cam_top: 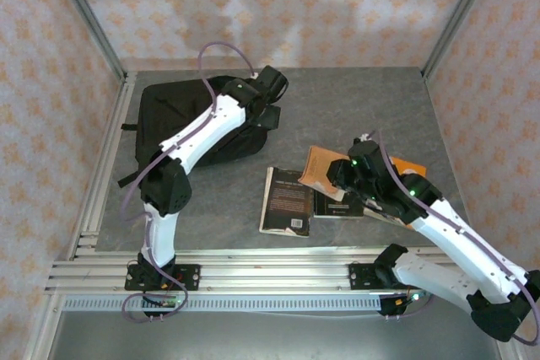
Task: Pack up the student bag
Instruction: Open the student bag at the center of the table.
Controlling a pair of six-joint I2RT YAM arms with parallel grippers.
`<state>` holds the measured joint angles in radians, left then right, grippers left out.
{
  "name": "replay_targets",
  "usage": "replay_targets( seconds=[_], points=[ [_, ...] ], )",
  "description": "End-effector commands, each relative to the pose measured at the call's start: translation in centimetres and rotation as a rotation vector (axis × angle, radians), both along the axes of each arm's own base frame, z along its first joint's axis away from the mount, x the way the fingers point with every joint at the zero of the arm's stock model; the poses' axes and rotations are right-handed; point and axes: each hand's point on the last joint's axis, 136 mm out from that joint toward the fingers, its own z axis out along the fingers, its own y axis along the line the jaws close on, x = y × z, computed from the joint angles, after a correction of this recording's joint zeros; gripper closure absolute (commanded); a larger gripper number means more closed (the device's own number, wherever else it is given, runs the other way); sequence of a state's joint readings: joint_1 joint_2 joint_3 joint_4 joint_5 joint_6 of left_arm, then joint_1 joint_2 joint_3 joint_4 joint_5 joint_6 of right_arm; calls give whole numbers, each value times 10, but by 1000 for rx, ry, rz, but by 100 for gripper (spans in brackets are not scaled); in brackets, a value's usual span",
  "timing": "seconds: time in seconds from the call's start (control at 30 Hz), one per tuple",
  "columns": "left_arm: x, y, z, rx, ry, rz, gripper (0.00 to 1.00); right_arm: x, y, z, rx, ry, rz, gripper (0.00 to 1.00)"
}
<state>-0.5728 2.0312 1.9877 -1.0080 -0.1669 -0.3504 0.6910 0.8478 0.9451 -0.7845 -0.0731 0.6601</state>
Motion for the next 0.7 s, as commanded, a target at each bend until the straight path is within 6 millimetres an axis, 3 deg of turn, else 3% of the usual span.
replay_targets(
  seconds=[0.0, 0.13, 0.3, 0.37, 0.53, 0.67],
  points=[
    [12, 22, 0, 154, -14, -12, 24, -5, -11, 2, -2, -21, -30, 100],
    [21, 16, -26, 185, 28, -32, 25, -8, -13, 1, -13, -9, -28, 100],
    [33, 16, -38, 198, 16, -26, 29, -11, -14, 0, -19, 2, -18, 100],
    [40, 19, -40, 215, 9, -18, 42, -12, -12, -1, -13, 7, -11, 100],
    [51, 20, -36, 191, 25, -19, 97, -14, -12, 1, -9, 5, 3, 100],
    [40, -6, -6, 47, -10, -73, 100, -11, -20, 11, -48, -31, -14, 100]
  ],
)
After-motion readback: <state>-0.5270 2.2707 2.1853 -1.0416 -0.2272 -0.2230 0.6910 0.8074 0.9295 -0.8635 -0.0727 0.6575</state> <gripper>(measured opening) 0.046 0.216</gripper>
